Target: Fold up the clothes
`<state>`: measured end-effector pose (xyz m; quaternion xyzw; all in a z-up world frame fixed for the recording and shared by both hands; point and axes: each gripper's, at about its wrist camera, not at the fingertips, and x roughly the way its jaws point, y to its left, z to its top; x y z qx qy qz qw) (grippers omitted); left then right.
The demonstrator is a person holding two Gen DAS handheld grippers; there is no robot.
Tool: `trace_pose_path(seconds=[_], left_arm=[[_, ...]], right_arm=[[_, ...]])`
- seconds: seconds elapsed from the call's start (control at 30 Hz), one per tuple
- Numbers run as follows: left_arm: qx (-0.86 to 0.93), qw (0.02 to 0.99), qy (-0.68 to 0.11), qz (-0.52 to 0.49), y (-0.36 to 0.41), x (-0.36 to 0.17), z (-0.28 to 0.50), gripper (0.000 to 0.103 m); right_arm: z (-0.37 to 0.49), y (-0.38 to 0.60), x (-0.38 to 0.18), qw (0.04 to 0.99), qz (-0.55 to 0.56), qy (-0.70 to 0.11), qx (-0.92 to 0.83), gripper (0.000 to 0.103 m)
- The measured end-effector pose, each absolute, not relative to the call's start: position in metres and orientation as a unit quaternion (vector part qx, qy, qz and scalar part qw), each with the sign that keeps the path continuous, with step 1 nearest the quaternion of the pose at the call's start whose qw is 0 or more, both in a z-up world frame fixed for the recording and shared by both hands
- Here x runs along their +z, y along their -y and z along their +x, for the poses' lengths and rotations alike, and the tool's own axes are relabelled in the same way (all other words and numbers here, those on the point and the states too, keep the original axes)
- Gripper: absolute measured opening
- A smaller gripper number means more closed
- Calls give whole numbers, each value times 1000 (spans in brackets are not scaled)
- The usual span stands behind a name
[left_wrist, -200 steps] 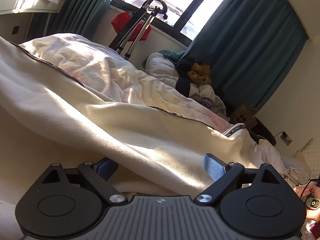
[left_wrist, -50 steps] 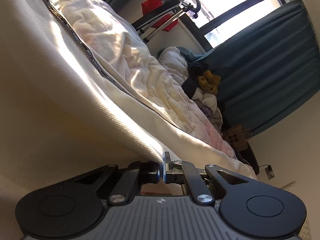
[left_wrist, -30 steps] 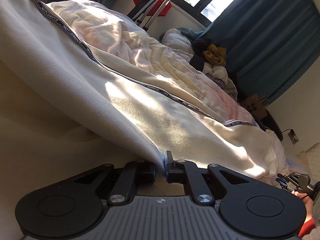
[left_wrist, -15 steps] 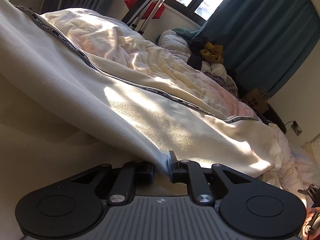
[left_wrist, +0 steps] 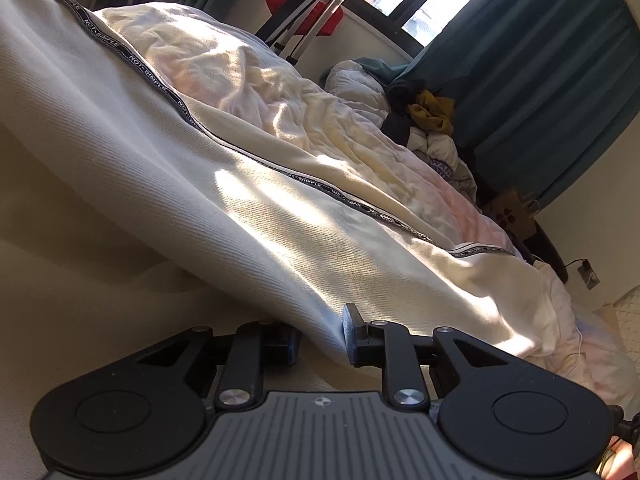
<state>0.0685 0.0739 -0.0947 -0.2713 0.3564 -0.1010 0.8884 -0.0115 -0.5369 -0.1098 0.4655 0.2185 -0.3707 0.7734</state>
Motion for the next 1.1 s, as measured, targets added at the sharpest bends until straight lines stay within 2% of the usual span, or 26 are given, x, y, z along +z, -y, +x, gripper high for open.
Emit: trace_pose_path(seconds=[0.07,0.13,0.33,0.4,0.6,0.7,0.8,0.87,1.1], left_arm=[[-102,887,-356,-276,-75,-94,69,24],[-104,886,-355,-280,-77,-93,69,24],[-104,885,-353,-286,-80,-91,65,24],[-104,884,-352,-290,-82,-90,64,24],[-104,877,-357,-305,-87,-85,57,25],[-99,872,-365,-311,-93,-77,48,30],[-86,868,-371,-318,-103,-64,31,35],[-77,868,-366,-327,-112,-55,16,44],[-14,877,-349,-330,-145,-17,-42,58]], right_arm=[[-9,534,-102,782,458,-217,-363,16],[-8,529,-93,792,449,-206,-357,13],[-22,508,-44,857,405,-83,-309,10],[-26,504,-34,863,374,-71,-333,10],[-33,525,-67,787,422,-154,-423,10],[-23,527,-79,779,398,-207,-438,10],[-20,524,-78,785,402,-201,-426,10],[-21,523,-77,787,414,-191,-415,11],[-21,527,-77,785,429,-199,-400,11]])
